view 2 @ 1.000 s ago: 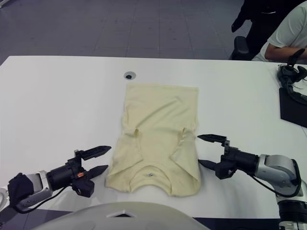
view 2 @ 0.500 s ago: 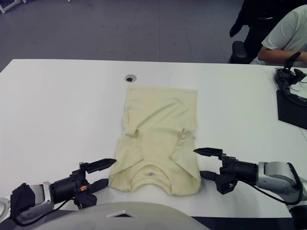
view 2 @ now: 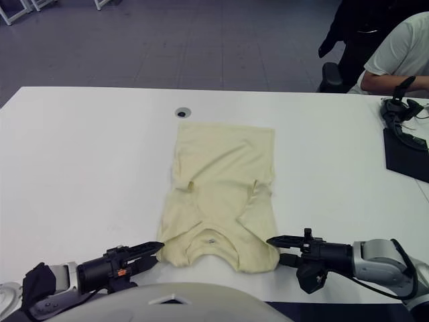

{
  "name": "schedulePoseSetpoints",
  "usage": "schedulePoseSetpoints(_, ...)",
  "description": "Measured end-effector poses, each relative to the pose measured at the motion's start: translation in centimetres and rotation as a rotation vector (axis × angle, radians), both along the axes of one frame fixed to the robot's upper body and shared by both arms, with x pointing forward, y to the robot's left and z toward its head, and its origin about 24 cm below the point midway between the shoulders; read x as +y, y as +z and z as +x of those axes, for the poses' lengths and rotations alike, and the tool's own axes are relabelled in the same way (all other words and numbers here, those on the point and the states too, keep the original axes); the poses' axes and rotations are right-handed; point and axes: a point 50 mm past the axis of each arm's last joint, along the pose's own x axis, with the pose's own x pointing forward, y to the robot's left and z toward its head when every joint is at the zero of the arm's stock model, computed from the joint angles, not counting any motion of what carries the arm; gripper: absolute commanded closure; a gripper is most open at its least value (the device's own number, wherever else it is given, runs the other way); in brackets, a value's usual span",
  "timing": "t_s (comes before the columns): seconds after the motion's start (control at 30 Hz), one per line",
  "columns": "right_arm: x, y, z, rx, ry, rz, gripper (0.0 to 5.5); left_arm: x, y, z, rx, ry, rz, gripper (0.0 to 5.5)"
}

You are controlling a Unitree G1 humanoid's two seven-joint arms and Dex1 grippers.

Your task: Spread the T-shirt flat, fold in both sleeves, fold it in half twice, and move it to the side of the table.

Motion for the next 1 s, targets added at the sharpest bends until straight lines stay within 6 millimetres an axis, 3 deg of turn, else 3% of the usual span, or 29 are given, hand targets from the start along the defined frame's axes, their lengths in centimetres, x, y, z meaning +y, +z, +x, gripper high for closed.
schedulePoseSetpoints(0.23,-0.2,-0.4,0.1,0.014,-0.011,-0.018,5.05,0.0,0.2,1.2,-0.013,0.07,-0.034,2.15)
schedulePoseSetpoints(0.33,-0.3,-0.5,0.1,0.026,-0.017,-0.025,5.49,-0.1,0.3,1.4,-0.002,0.079,-0.037,2.49)
schedulePoseSetpoints(0.83,0.5,-0.9,0.0,0.093,-0.048,0.026,5.5,-0.6,-0.4,0.8,0.084,0.063,-0.006,5.22)
schedulePoseSetpoints(1.0,0.7,-0.9,0.0,0.231,-0.153,0.073,5.5,-0.5,-0.1,1.0,0.094,0.079,-0.012,5.5)
